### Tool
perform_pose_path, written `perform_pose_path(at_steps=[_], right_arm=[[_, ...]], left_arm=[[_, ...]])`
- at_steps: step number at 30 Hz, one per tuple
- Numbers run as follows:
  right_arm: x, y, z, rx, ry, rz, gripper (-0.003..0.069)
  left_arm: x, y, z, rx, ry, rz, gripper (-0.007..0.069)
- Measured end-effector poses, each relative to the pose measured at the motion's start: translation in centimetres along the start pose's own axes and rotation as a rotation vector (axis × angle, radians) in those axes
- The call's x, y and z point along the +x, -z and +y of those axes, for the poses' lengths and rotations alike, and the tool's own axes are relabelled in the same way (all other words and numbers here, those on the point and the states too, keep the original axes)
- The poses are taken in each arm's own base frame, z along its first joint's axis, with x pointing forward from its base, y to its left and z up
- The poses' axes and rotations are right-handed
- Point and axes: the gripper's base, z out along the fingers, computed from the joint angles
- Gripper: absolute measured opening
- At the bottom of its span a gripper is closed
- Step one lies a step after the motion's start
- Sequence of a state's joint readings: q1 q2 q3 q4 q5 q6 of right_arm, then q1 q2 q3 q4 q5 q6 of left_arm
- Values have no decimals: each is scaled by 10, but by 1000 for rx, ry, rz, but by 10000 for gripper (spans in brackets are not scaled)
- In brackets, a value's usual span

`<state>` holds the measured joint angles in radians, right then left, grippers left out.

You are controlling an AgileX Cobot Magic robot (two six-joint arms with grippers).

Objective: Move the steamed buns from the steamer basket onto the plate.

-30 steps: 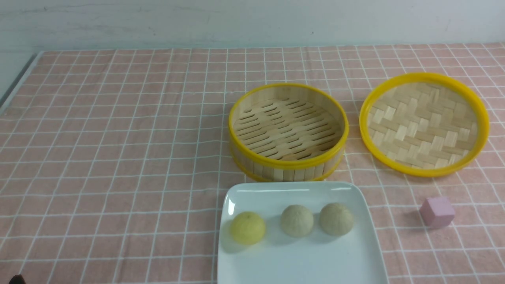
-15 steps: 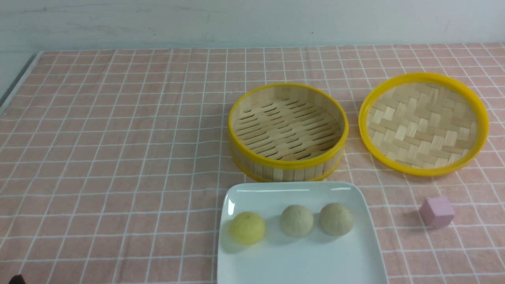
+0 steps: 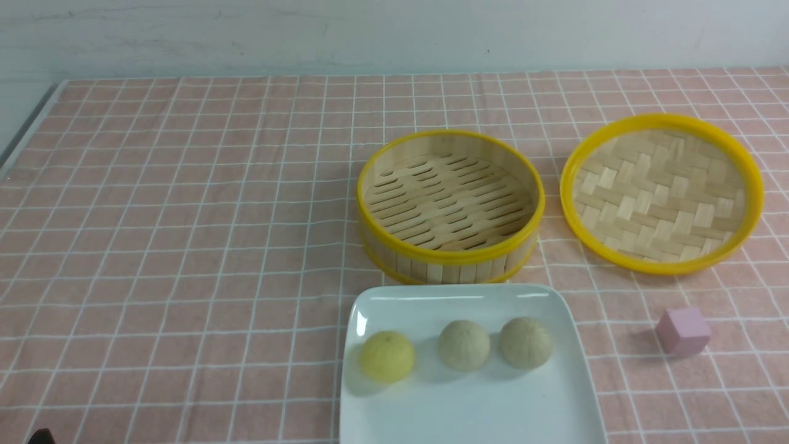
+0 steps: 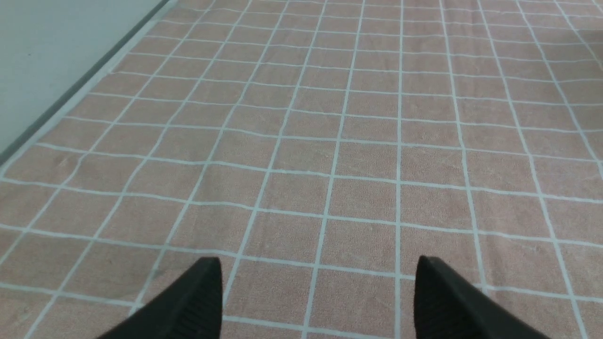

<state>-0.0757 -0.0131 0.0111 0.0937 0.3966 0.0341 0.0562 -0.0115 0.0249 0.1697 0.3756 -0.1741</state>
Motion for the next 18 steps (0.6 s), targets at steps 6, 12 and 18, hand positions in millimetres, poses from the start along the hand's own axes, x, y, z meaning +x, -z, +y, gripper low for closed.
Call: perform_pose_path(at_steps=[6, 12, 18], right_arm=[[0, 0, 0, 0, 0, 0, 422], [0, 0, 0, 0, 0, 0, 422], [0, 0, 1, -20, 6, 3, 422]], left_arm=[[0, 0, 0, 0, 0, 0, 543], [0, 0, 0, 0, 0, 0, 543], [0, 0, 0, 0, 0, 0, 543]])
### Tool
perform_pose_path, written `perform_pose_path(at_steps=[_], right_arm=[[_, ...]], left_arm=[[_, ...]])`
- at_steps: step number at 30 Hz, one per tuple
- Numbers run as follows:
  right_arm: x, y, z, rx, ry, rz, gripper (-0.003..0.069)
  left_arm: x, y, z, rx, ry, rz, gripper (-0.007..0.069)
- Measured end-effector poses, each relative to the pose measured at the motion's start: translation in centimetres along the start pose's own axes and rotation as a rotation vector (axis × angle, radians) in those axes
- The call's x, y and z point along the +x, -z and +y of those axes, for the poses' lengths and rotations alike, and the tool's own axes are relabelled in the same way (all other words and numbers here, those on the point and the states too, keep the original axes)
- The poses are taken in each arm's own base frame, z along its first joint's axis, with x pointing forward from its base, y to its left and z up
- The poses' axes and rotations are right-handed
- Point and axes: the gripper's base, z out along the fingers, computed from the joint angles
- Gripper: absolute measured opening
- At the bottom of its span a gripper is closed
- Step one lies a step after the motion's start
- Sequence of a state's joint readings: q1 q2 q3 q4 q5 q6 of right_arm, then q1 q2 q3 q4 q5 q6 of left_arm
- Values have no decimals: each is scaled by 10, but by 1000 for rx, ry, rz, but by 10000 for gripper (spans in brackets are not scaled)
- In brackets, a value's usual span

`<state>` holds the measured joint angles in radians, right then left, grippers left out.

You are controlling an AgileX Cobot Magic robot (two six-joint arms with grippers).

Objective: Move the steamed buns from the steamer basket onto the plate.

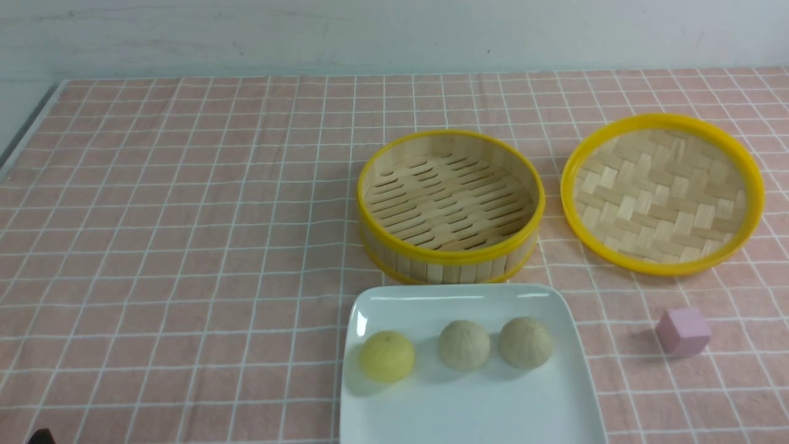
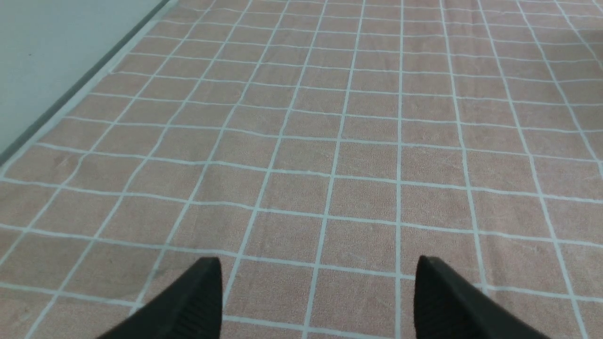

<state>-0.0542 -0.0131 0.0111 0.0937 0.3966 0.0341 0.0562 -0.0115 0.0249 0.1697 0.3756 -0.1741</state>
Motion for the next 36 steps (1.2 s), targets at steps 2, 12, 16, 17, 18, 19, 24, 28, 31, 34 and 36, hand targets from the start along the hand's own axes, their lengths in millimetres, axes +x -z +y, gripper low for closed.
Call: perform_pose_path(at_steps=[2, 12, 16, 17, 18, 19, 24, 28, 31, 34, 36], right_arm=[[0, 0, 1, -15, 5, 2, 422], [0, 0, 1, -27, 9, 4, 422], [0, 0, 1, -27, 9, 4, 422], [0, 0, 1, -27, 9, 4, 422], [0, 0, 1, -27, 9, 4, 422], [0, 0, 1, -27, 9, 4, 422], [0, 0, 1, -27, 9, 4, 422], [0, 0, 1, -27, 9, 4, 422], [0, 0, 1, -27, 9, 4, 422], [0, 0, 1, -27, 9, 4, 422], [0, 0, 1, -27, 9, 4, 422]], left_arm=[[0, 0, 0, 0, 0, 0, 543], [0, 0, 0, 0, 0, 0, 543], [0, 0, 0, 0, 0, 0, 543], [0, 0, 0, 0, 0, 0, 543], [0, 0, 0, 0, 0, 0, 543], [0, 0, 0, 0, 0, 0, 543], [0, 0, 0, 0, 0, 0, 543], [0, 0, 0, 0, 0, 0, 543], [0, 0, 0, 0, 0, 0, 543], [0, 0, 0, 0, 0, 0, 543], [0, 0, 0, 0, 0, 0, 543]])
